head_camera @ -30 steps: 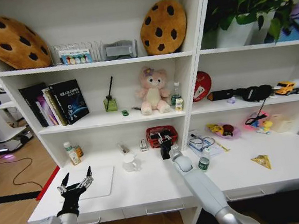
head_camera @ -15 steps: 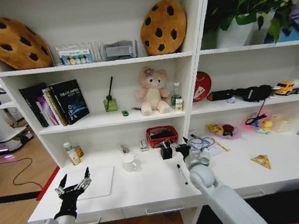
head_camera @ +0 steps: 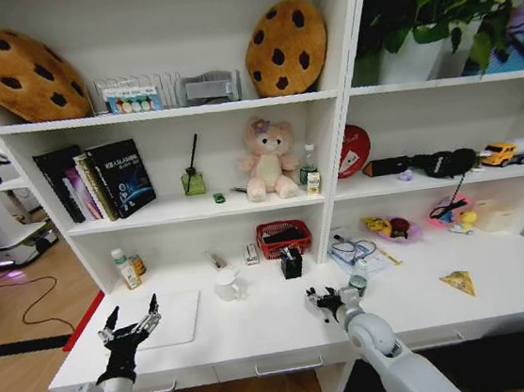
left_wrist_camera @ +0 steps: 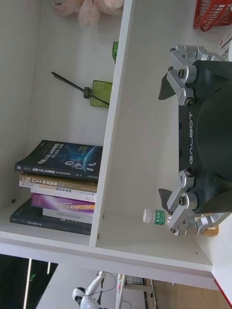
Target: Organize the objects on the table.
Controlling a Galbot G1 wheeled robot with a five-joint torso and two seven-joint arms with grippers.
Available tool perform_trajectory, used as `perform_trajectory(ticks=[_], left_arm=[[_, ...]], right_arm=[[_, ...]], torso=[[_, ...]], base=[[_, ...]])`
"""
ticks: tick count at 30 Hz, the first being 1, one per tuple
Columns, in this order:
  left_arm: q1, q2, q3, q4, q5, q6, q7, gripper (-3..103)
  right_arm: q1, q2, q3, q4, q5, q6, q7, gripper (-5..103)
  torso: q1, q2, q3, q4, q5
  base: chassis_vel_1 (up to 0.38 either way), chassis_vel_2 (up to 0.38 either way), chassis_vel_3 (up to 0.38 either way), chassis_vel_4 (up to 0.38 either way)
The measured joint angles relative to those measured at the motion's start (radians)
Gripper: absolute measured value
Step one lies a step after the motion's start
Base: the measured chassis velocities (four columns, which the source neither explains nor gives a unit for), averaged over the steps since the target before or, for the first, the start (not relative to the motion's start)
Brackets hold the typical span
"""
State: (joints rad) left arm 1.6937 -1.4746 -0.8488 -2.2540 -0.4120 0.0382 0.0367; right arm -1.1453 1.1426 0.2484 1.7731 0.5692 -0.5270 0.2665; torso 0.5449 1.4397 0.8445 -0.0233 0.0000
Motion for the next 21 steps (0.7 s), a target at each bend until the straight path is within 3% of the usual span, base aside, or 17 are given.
perform_trajectory(ticks=[4, 11, 16, 21], left_arm=[[0.0, -0.001, -0.002, 0.0, -0.001, -0.001, 0.0, 100], [0.0, 0.0, -0.007, 0.0, -0.033, -0.007, 0.014, 100], [0.001, 0.001, -0.011, 0.0, -0.034, -0.007, 0.017, 100], [0.003, 0.001, -0.013, 0.001, -0.036, -0.005, 0.026, 100]], right_arm=[[0.005, 0.004, -0.008, -0.01, -0.002, 0.001, 0.0, 73], [0.015, 0.011, -0.011, -0.045, -0.017, 0.012, -0.014, 53], [0.017, 0.011, -0.01, -0.051, -0.018, 0.014, -0.016, 47], [0.018, 0.013, -0.015, -0.052, -0.022, 0.015, -0.022, 26]], torso=[[0.0, 0.0, 0.0, -0.0001, -0.0001], [0.0, 0.0, 0.0, -0.0002, -0.0001], [0.0, 0.0, 0.0, -0.0002, -0.0002], [0.0, 0.0, 0.0, -0.0002, -0.0001]], base=[[0.0, 0.0, 0.0, 0.0], [0.0, 0.0, 0.0, 0.0], [0.0, 0.0, 0.0, 0.0], [0.0, 0.0, 0.0, 0.0]])
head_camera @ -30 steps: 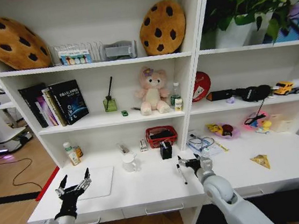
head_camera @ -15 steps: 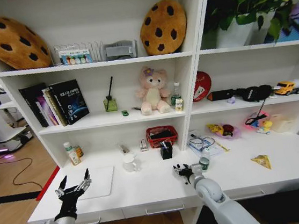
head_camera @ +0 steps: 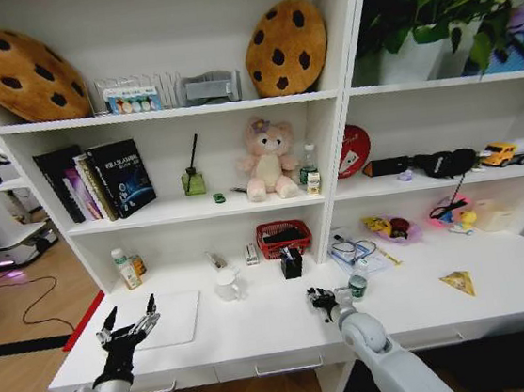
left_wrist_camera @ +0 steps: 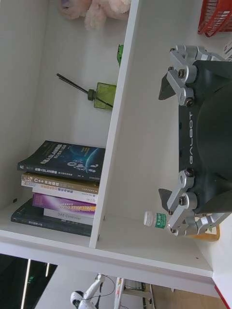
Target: Organize the objects on the table.
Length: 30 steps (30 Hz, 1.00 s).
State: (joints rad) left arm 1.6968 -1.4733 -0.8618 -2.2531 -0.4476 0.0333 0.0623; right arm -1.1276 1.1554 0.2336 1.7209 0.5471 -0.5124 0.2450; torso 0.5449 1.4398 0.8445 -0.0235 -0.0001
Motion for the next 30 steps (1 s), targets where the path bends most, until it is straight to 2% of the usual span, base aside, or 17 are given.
perform_trajectory(ticks=[4, 7, 10, 11, 14, 15, 17, 18, 20, 21, 24, 25, 26, 30], left_arm=[[0.0, 0.001, -0.002, 0.0, -0.002, 0.002, 0.001, 100], [0.0, 0.002, -0.004, 0.001, -0.004, 0.002, 0.001, 100], [0.0, 0.003, -0.006, 0.006, -0.006, 0.002, 0.001, 100], [0.0, 0.003, -0.006, 0.006, -0.006, 0.002, 0.001, 100], [0.0, 0.005, -0.008, 0.009, -0.007, 0.001, 0.001, 100], [0.0, 0.005, -0.008, 0.009, -0.007, 0.001, 0.001, 100], [-0.003, 0.006, -0.007, 0.011, -0.007, 0.001, 0.001, 100], [-0.003, 0.006, -0.007, 0.011, -0.007, 0.001, 0.001, 100], [-0.006, 0.006, 0.0, 0.011, -0.003, 0.001, 0.001, 100], [-0.007, 0.006, 0.001, 0.011, -0.002, 0.002, 0.001, 100], [-0.009, 0.006, 0.004, 0.013, 0.001, 0.003, 0.001, 100], [-0.011, 0.007, 0.007, 0.016, 0.006, 0.005, 0.0, 100], [-0.012, 0.007, 0.008, 0.016, 0.008, 0.007, -0.001, 100], [-0.012, 0.009, 0.007, 0.015, 0.009, 0.009, -0.002, 100]], right_arm=[[-0.001, -0.001, -0.002, 0.006, -0.006, 0.002, -0.006, 13], [-0.001, -0.004, 0.0, 0.013, -0.021, 0.025, -0.019, 13], [0.011, -0.014, 0.013, 0.04, -0.068, 0.132, -0.064, 13], [0.011, -0.014, 0.013, 0.04, -0.068, 0.132, -0.064, 13], [0.092, -0.024, 0.012, 0.054, -0.117, 0.283, -0.106, 13], [0.092, -0.024, 0.012, 0.054, -0.117, 0.283, -0.106, 13], [0.185, -0.002, -0.009, -0.022, -0.187, 0.394, -0.145, 13], [0.185, -0.002, -0.009, -0.022, -0.187, 0.394, -0.145, 13], [0.33, 0.062, -0.049, -0.203, -0.263, 0.546, -0.204, 13], [0.369, 0.081, -0.061, -0.255, -0.271, 0.577, -0.22, 13], [0.412, 0.106, -0.074, -0.318, -0.279, 0.613, -0.239, 13], [0.472, 0.151, -0.086, -0.435, -0.314, 0.67, -0.277, 13], [0.494, 0.172, -0.087, -0.493, -0.341, 0.692, -0.296, 13], [0.509, 0.203, -0.084, -0.556, -0.369, 0.704, -0.316, 13]], torso=[[0.0, 0.0, 0.0, 0.0, 0.0002], [0.0, 0.0, 0.0, 0.0, 0.0003], [0.0, 0.0, 0.0, 0.0, 0.0004], [0.0, 0.0, 0.0, 0.0, 0.0004], [0.0, 0.0, 0.0, -0.0001, -0.0001], [0.0, 0.0, 0.0, -0.0001, -0.0001], [0.0, 0.0, 0.0, -0.0002, -0.0002], [0.0, 0.0, 0.0, -0.0002, -0.0002], [0.0, 0.0, 0.0, 0.0003, 0.0002], [0.0, 0.0, 0.0, 0.0003, 0.0], [0.0, 0.0, 0.0, 0.0008, -0.0001], [0.0, 0.0, 0.0, 0.0007, -0.0002], [0.0, 0.0, 0.0, 0.0004, 0.0], [0.0, 0.0, 0.0, 0.0, -0.0001]], base=[[0.0, 0.0, 0.0, 0.0], [0.0, 0.0, 0.0, 0.0], [0.0, 0.0, 0.0, 0.0], [0.0, 0.0, 0.0, 0.0], [0.0, 0.0, 0.0, 0.0], [0.0, 0.0, 0.0, 0.0], [0.0, 0.0, 0.0, 0.0], [0.0, 0.0, 0.0, 0.0], [0.0, 0.0, 0.0, 0.0], [0.0, 0.0, 0.0, 0.0], [0.0, 0.0, 0.0, 0.0], [0.0, 0.0, 0.0, 0.0], [0.0, 0.0, 0.0, 0.0], [0.0, 0.0, 0.0, 0.0]])
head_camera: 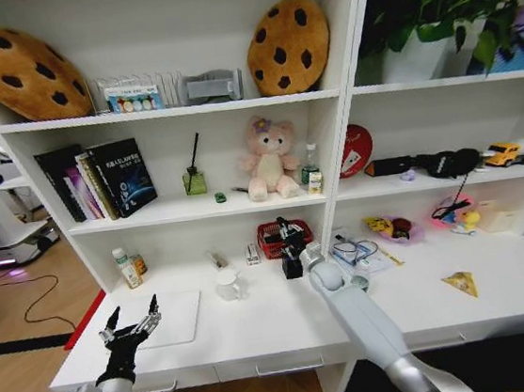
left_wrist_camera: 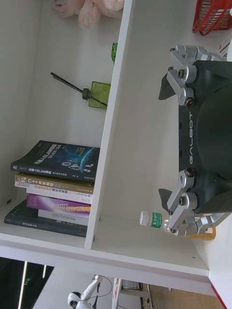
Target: Organize the objects on the table.
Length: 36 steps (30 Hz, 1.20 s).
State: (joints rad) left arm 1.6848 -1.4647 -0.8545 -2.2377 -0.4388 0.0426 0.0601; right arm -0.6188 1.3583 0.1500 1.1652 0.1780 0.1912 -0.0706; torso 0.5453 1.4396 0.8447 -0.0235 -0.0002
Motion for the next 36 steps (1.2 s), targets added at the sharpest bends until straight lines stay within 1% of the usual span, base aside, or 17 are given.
perform_trajectory(ticks=[8, 15, 17, 19, 20, 22, 23, 24, 25, 27, 28, 30, 31, 32, 33, 35, 36], left_arm=[[0.0, -0.001, -0.006, 0.007, -0.001, -0.006, -0.003, 100], [0.0, -0.002, -0.007, 0.007, -0.001, -0.009, -0.003, 100], [-0.001, -0.001, -0.007, 0.006, -0.001, -0.009, -0.004, 100], [-0.001, -0.001, -0.008, 0.006, -0.002, -0.009, -0.005, 100], [-0.001, -0.001, -0.008, 0.006, -0.002, -0.009, -0.005, 100], [0.0, -0.003, -0.007, 0.006, -0.002, -0.011, -0.005, 100], [0.0, -0.003, -0.007, 0.006, -0.002, -0.011, -0.005, 100], [0.0, -0.005, -0.004, 0.006, -0.001, -0.013, -0.004, 100], [0.0, -0.005, -0.002, 0.005, 0.0, -0.016, -0.004, 100], [0.001, -0.006, -0.001, 0.003, 0.0, -0.018, -0.004, 100], [0.003, -0.006, -0.001, 0.0, 0.0, -0.02, -0.004, 100], [0.004, -0.007, -0.001, -0.003, 0.0, -0.022, -0.003, 100], [0.01, -0.007, -0.002, -0.008, 0.0, -0.023, -0.002, 100], [0.01, -0.007, -0.002, -0.008, 0.0, -0.023, -0.002, 100], [0.014, -0.007, -0.003, -0.011, -0.001, -0.026, 0.0, 100], [0.019, -0.011, -0.004, -0.013, -0.001, -0.03, 0.005, 100], [0.019, -0.011, -0.004, -0.013, -0.001, -0.03, 0.005, 100]], right_arm=[[-0.005, 0.026, 0.018, -0.087, -0.044, 0.035, -0.02, 13], [-0.042, 0.012, 0.027, -0.042, -0.053, 0.023, 0.002, 12], [-0.061, 0.004, 0.031, -0.013, -0.054, 0.017, 0.006, 16], [-0.099, -0.012, 0.036, 0.053, -0.054, 0.008, 0.015, 27], [-0.099, -0.012, 0.036, 0.053, -0.054, 0.008, 0.015, 27], [-0.144, -0.033, 0.042, 0.132, -0.047, -0.014, 0.027, 38], [-0.144, -0.033, 0.042, 0.132, -0.047, -0.014, 0.027, 38], [-0.177, -0.047, 0.046, 0.182, -0.032, -0.032, 0.034, 48], [-0.195, -0.054, 0.052, 0.204, -0.027, -0.035, 0.046, 54], [-0.213, -0.061, 0.06, 0.228, -0.026, -0.035, 0.064, 54], [-0.238, -0.072, 0.07, 0.267, -0.023, -0.041, 0.091, 65], [-0.259, -0.082, 0.077, 0.304, -0.017, -0.052, 0.113, 65], [-0.302, -0.105, 0.091, 0.387, 0.008, -0.094, 0.161, 76], [-0.302, -0.105, 0.091, 0.387, 0.008, -0.094, 0.161, 76], [-0.345, -0.127, 0.099, 0.472, 0.044, -0.145, 0.215, 76], [-0.446, -0.168, 0.105, 0.639, 0.18, -0.265, 0.342, 86], [-0.446, -0.168, 0.105, 0.639, 0.18, -0.265, 0.342, 86]], torso=[[0.0, 0.0, 0.0, 0.0, 0.0001], [0.0, 0.0, 0.0, 0.0002, 0.0001], [0.0, 0.0, 0.0, 0.0001, 0.0001], [0.0, 0.0, 0.0, 0.0, 0.0002], [0.0, 0.0, 0.0, 0.0, 0.0002], [0.0, 0.0, 0.0, 0.0002, 0.0003], [0.0, 0.0, 0.0, 0.0002, 0.0003], [0.0, 0.0, 0.0, -0.0001, 0.0002], [0.0, 0.0, 0.0, -0.0001, 0.0003], [0.0, 0.0, 0.0, 0.0002, 0.0003], [0.0, 0.0, 0.0, 0.0003, 0.0004], [0.0, 0.0, 0.0, 0.0002, 0.0005], [0.0, 0.0, 0.0, 0.0, 0.0004], [0.0, 0.0, 0.0, 0.0, 0.0004], [0.0, 0.0, 0.0, 0.0002, 0.0003], [0.0, 0.0, 0.0, 0.0, 0.0001], [0.0, 0.0, 0.0, 0.0, 0.0001]], base=[[0.0, 0.0, 0.0, 0.0], [0.0, 0.0, 0.0, 0.0], [0.0, 0.0, 0.0, 0.0], [0.0, 0.0, 0.0, 0.0], [0.0, 0.0, 0.0, 0.0], [0.0, 0.0, 0.0, 0.0], [0.0, 0.0, 0.0, 0.0], [0.0, 0.0, 0.0, 0.0], [0.0, 0.0, 0.0, 0.0], [0.0, 0.0, 0.0, 0.0], [0.0, 0.0, 0.0, 0.0], [0.0, 0.0, 0.0, 0.0], [0.0, 0.0, 0.0, 0.0], [0.0, 0.0, 0.0, 0.0], [0.0, 0.0, 0.0, 0.0], [0.0, 0.0, 0.0, 0.0], [0.0, 0.0, 0.0, 0.0]])
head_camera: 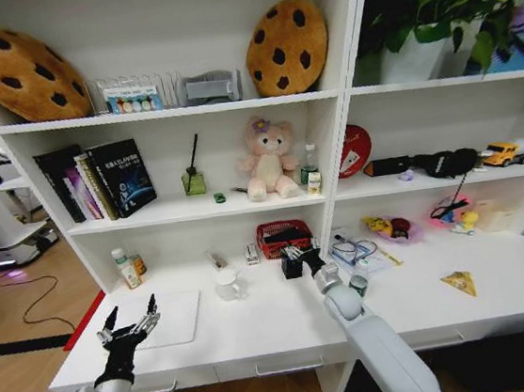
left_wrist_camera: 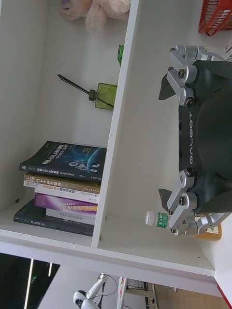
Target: Organize the objects on the table.
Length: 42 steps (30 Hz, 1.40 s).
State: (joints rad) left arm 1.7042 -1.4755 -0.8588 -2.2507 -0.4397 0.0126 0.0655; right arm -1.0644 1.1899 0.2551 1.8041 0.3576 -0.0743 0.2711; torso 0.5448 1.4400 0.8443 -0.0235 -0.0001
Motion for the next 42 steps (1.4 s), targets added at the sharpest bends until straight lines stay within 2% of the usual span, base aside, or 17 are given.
perform_trajectory(ticks=[3, 4, 6, 7, 13, 22, 27, 28, 29, 31, 33, 34, 38, 39, 42], left_arm=[[0.001, -0.007, 0.006, 0.0, 0.008, -0.004, 0.008, 100], [0.001, -0.007, 0.006, 0.0, 0.008, -0.004, 0.008, 100], [0.001, -0.009, 0.01, -0.003, 0.013, -0.004, 0.009, 100], [0.0, -0.009, 0.011, -0.005, 0.014, -0.004, 0.009, 100], [-0.003, -0.009, 0.016, -0.005, 0.018, -0.004, 0.011, 100], [0.008, -0.018, 0.021, -0.026, 0.021, -0.008, 0.029, 100], [0.017, -0.018, 0.007, -0.031, 0.016, -0.008, 0.029, 100], [0.018, -0.018, 0.004, -0.032, 0.013, -0.008, 0.029, 100], [0.018, -0.017, 0.003, -0.033, 0.013, -0.008, 0.029, 100], [0.018, -0.017, 0.003, -0.033, 0.013, -0.008, 0.028, 100], [0.014, -0.018, 0.004, -0.033, 0.013, -0.008, 0.028, 100], [0.014, -0.018, 0.004, -0.033, 0.013, -0.008, 0.028, 100], [0.011, -0.019, 0.006, -0.037, 0.015, -0.005, 0.026, 100], [0.011, -0.019, 0.006, -0.037, 0.015, -0.005, 0.026, 100], [0.015, -0.019, 0.004, -0.04, 0.015, -0.005, 0.026, 100]], right_arm=[[-0.163, -0.016, 0.029, 0.168, 0.139, -0.118, 0.132, 99], [-0.163, -0.016, 0.029, 0.168, 0.139, -0.118, 0.132, 99], [-0.26, -0.015, 0.069, 0.26, 0.18, -0.191, 0.229, 100], [-0.289, -0.015, 0.09, 0.282, 0.188, -0.212, 0.255, 100], [-0.34, -0.019, 0.146, 0.257, 0.199, -0.227, 0.302, 100], [-0.199, -0.009, 0.117, 0.069, 0.234, -0.225, 0.324, 100], [-0.166, -0.008, 0.112, 0.036, 0.234, -0.223, 0.328, 100], [-0.162, -0.009, 0.112, 0.028, 0.234, -0.221, 0.328, 103], [-0.162, -0.01, 0.112, 0.024, 0.234, -0.218, 0.328, 99], [-0.162, -0.01, 0.112, 0.022, 0.234, -0.217, 0.327, 99], [-0.166, -0.014, 0.113, 0.02, 0.232, -0.213, 0.324, 89], [-0.166, -0.014, 0.113, 0.02, 0.232, -0.213, 0.324, 89], [-0.167, -0.027, 0.119, 0.019, 0.228, -0.202, 0.316, 68], [-0.167, -0.027, 0.119, 0.019, 0.228, -0.202, 0.316, 68], [-0.169, -0.031, 0.124, 0.026, 0.227, -0.199, 0.313, 57]], torso=[[0.0, 0.0, 0.0, 0.0, 0.0003], [0.0, 0.0, 0.0, 0.0, 0.0003], [0.0, 0.0, 0.0, 0.0, 0.0], [0.0, 0.0, 0.0, -0.0002, 0.0001], [0.0, 0.0, 0.0, 0.0, 0.0002], [0.0, 0.0, 0.0, 0.0003, 0.0003], [0.0, 0.0, 0.0, 0.0003, 0.0001], [0.0, 0.0, 0.0, 0.0002, 0.0001], [0.0, 0.0, 0.0, 0.0001, 0.0001], [0.0, 0.0, 0.0, 0.0, 0.0001], [0.0, 0.0, 0.0, 0.0, 0.0001], [0.0, 0.0, 0.0, 0.0, 0.0001], [0.0, 0.0, 0.0, 0.0, 0.0001], [0.0, 0.0, 0.0, 0.0, 0.0001], [0.0, 0.0, 0.0, 0.0001, 0.0002]], base=[[0.0, 0.0, 0.0, 0.0], [0.0, 0.0, 0.0, 0.0], [0.0, 0.0, 0.0, 0.0], [0.0, 0.0, 0.0, 0.0], [0.0, 0.0, 0.0, 0.0], [0.0, 0.0, 0.0, 0.0], [0.0, 0.0, 0.0, 0.0], [0.0, 0.0, 0.0, 0.0], [0.0, 0.0, 0.0, 0.0], [0.0, 0.0, 0.0, 0.0], [0.0, 0.0, 0.0, 0.0], [0.0, 0.0, 0.0, 0.0], [0.0, 0.0, 0.0, 0.0], [0.0, 0.0, 0.0, 0.0], [0.0, 0.0, 0.0, 0.0]])
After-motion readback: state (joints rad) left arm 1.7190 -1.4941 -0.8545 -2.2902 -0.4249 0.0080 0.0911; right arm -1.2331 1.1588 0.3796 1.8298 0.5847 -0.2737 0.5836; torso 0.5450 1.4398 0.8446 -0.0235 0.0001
